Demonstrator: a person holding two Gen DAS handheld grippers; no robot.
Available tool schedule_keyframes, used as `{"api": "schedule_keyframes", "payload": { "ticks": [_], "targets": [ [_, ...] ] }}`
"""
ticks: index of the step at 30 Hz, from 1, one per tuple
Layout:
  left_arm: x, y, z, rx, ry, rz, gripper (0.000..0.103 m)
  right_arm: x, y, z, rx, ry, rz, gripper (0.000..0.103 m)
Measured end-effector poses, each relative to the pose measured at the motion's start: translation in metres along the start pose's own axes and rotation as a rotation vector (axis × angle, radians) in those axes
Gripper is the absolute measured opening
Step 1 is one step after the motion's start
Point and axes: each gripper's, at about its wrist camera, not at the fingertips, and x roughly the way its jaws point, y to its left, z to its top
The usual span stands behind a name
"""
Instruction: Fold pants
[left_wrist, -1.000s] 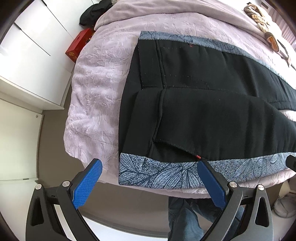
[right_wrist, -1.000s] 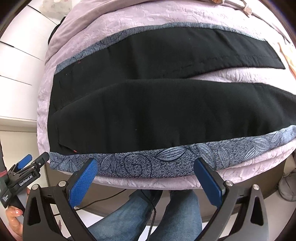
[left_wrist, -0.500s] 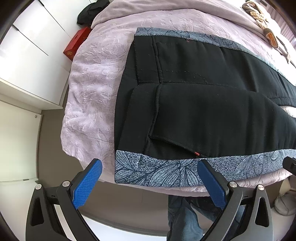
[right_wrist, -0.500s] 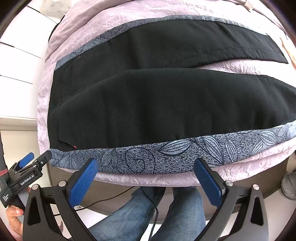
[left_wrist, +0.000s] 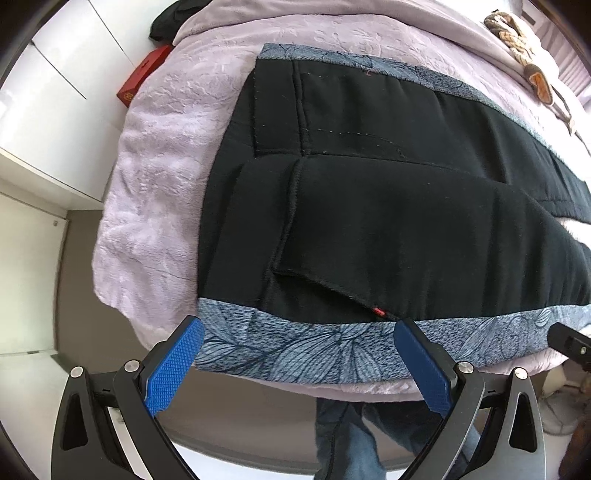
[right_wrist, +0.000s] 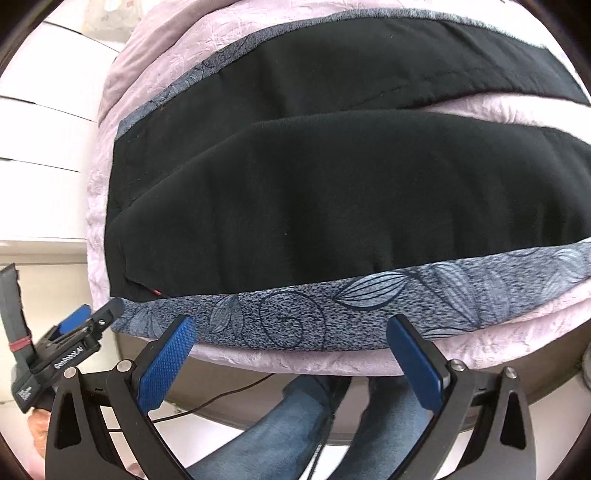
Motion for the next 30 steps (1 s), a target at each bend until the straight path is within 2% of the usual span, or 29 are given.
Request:
{"api": "schedule_keyframes", "payload": {
  "ticks": [2, 5, 6, 7, 8, 9, 11, 15, 19, 23, 25, 27, 30],
  "targets": [
    [0.001, 0.002, -0.002, -0.019, -0.010, -0.035, 0.103, 0.003, -0.003, -0.001, 0.012, 0.002, 0.041, 0.103],
    [0.003, 0.011, -0.007, -0.080, -0.038, -0.120, 0.103, 0.010, -0.011, -0.006, 0.041, 0.004, 0.187, 0.103],
    [0.004, 0.016, -0.010, -0.106, -0.045, -0.160, 0.101, 0.011, -0.014, -0.008, 0.044, 0.002, 0.234, 0.098],
    [0.005, 0.021, -0.012, -0.132, -0.048, -0.207, 0.093, 0.013, -0.017, -0.010, 0.048, 0.003, 0.287, 0.093],
    [0.006, 0.026, -0.016, -0.156, -0.046, -0.238, 0.089, 0.017, -0.020, -0.013, 0.055, 0.016, 0.317, 0.073],
    [0.009, 0.030, -0.019, -0.174, -0.035, -0.270, 0.088, 0.024, -0.026, -0.017, 0.069, 0.040, 0.362, 0.062],
    [0.012, 0.035, -0.024, -0.191, -0.020, -0.304, 0.088, 0.039, -0.036, -0.025, 0.113, 0.077, 0.417, 0.062],
    [0.011, 0.040, -0.041, -0.177, -0.009, -0.331, 0.088, 0.059, -0.050, -0.037, 0.189, 0.103, 0.463, 0.062],
    [0.011, 0.045, -0.050, -0.193, 0.020, -0.366, 0.088, 0.064, -0.056, -0.041, 0.218, 0.083, 0.516, 0.062],
    [0.014, 0.039, -0.053, -0.203, 0.044, -0.405, 0.088, 0.065, -0.055, -0.024, 0.263, 0.022, 0.608, 0.062],
    [0.015, 0.033, -0.055, -0.223, 0.059, -0.448, 0.088, 0.064, -0.052, -0.016, 0.284, 0.011, 0.648, 0.062],
    [0.019, 0.026, -0.053, -0.271, 0.083, -0.523, 0.088, 0.051, -0.042, -0.009, 0.268, -0.023, 0.714, 0.060],
    [0.023, 0.015, -0.049, -0.367, 0.107, -0.636, 0.088, 0.028, -0.032, 0.000, 0.241, -0.061, 0.756, 0.059]
  ]
}}
